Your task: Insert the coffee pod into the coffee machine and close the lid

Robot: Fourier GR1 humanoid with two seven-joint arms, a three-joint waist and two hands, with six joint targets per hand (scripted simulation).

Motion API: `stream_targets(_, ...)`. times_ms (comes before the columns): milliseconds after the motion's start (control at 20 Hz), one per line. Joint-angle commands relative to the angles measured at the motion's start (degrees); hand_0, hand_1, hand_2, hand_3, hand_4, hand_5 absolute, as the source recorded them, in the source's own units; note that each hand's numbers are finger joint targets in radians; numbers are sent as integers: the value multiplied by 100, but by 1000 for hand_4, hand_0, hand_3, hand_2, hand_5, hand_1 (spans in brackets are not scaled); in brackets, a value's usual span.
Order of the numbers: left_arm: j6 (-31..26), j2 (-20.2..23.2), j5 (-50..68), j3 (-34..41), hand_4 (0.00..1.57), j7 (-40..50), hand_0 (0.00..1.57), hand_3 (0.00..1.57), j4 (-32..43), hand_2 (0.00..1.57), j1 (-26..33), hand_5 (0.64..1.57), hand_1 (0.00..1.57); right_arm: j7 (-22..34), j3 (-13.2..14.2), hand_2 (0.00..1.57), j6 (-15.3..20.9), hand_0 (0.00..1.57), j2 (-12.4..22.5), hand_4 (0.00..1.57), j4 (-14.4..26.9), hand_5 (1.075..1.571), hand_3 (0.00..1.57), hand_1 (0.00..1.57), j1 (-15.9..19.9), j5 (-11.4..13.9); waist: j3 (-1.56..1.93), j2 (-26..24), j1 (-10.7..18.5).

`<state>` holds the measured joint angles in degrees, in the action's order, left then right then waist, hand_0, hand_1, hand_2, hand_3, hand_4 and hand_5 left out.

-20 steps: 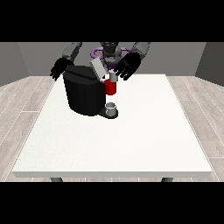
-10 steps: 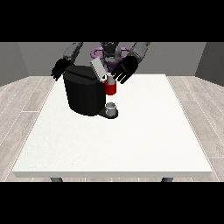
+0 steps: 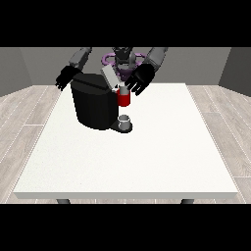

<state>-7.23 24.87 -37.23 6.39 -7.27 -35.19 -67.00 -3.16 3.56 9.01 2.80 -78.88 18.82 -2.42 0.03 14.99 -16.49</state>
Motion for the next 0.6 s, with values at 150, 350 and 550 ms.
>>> stream_targets(150,-221,70,30,93,485,99,1221,1171,115,1265,-274,1571,1221,4,-62,0,105,0,-61,418,12,1571,0,0,146,89,-2,145,-29)
stream_targets(350,-220,-48,3,-27,460,-246,1211,1123,-30,1239,170,1571,1211,-438,225,0,-171,0,88,380,315,1571,0,0,-292,-172,-1,49,147)
stream_targets(550,-319,-137,-111,-113,450,83,1152,1020,0,1178,-11,1571,1152,-356,160,0,-88,0,51,438,286,1571,0,0,-164,-94,0,-150,125)
